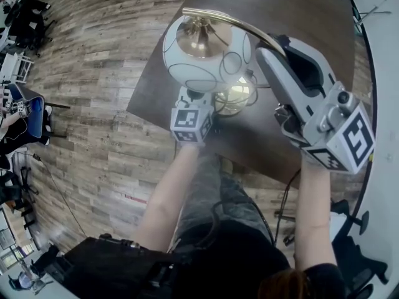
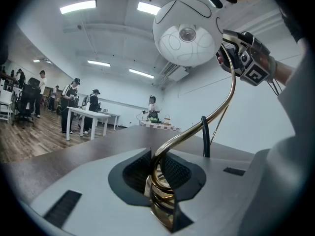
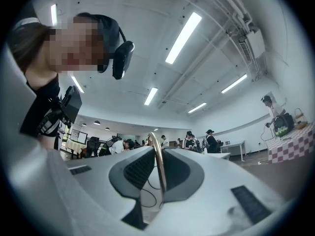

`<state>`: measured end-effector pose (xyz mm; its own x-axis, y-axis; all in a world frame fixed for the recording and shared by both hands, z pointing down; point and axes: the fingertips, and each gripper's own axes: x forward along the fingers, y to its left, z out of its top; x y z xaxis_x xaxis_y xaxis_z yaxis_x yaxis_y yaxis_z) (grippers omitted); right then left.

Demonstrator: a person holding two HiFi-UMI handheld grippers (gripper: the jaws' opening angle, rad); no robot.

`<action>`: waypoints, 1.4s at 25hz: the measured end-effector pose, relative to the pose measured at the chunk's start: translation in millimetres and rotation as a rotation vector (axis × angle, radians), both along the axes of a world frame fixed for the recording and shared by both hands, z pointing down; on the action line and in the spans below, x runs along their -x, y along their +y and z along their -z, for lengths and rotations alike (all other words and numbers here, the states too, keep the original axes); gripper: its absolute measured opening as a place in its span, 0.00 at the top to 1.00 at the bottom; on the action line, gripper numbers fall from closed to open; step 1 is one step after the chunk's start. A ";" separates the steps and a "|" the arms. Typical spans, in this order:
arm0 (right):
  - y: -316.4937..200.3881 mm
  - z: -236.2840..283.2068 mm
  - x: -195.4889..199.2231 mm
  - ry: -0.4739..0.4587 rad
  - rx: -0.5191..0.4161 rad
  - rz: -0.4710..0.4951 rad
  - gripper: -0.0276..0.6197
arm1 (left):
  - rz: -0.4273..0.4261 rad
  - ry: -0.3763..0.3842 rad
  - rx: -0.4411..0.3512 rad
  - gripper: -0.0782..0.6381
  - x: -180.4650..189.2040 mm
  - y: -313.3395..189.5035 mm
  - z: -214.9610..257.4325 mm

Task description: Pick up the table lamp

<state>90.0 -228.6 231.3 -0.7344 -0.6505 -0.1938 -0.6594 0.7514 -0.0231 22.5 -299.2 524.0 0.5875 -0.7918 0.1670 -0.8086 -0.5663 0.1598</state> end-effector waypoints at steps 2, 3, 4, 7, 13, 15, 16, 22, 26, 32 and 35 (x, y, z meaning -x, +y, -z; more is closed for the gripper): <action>0.3 1.6 -2.0 -0.002 0.001 0.006 0.89 | 0.000 -0.009 -0.003 0.82 -2.1 -0.8 1.0; -0.5 2.4 -2.7 -0.003 0.002 0.010 0.89 | 0.003 -0.016 -0.004 0.82 -2.7 -2.0 1.2; -1.4 2.9 -2.8 -0.004 0.003 0.015 0.89 | 0.006 -0.024 -0.005 0.82 -2.7 -3.1 1.0; -2.1 1.6 -0.7 -0.014 0.014 0.035 0.89 | 0.017 -0.042 -0.005 0.82 -0.3 -4.4 -0.5; -0.8 3.3 -8.0 -0.046 0.030 0.045 0.89 | 0.023 -0.054 -0.013 0.82 -2.4 -0.2 3.6; -0.7 5.2 -6.5 -0.052 0.032 0.046 0.89 | 0.017 -0.052 -0.009 0.82 -1.4 1.0 5.0; -0.3 6.6 -5.3 -0.052 0.031 0.046 0.89 | 0.014 -0.052 -0.009 0.82 -1.0 1.7 6.1; 3.2 14.7 -3.8 -0.041 0.020 0.055 0.89 | 0.010 -0.052 -0.002 0.83 -3.3 3.7 12.7; 1.8 18.4 -4.4 -0.049 0.028 0.056 0.89 | 0.009 -0.057 0.006 0.83 -2.0 3.3 16.2; 1.0 37.9 -6.8 -0.051 0.025 0.060 0.89 | -0.001 -0.060 0.008 0.83 -4.4 2.5 35.4; 1.3 43.4 -2.5 -0.039 0.024 0.060 0.89 | 0.000 -0.055 0.010 0.83 -3.3 2.3 40.2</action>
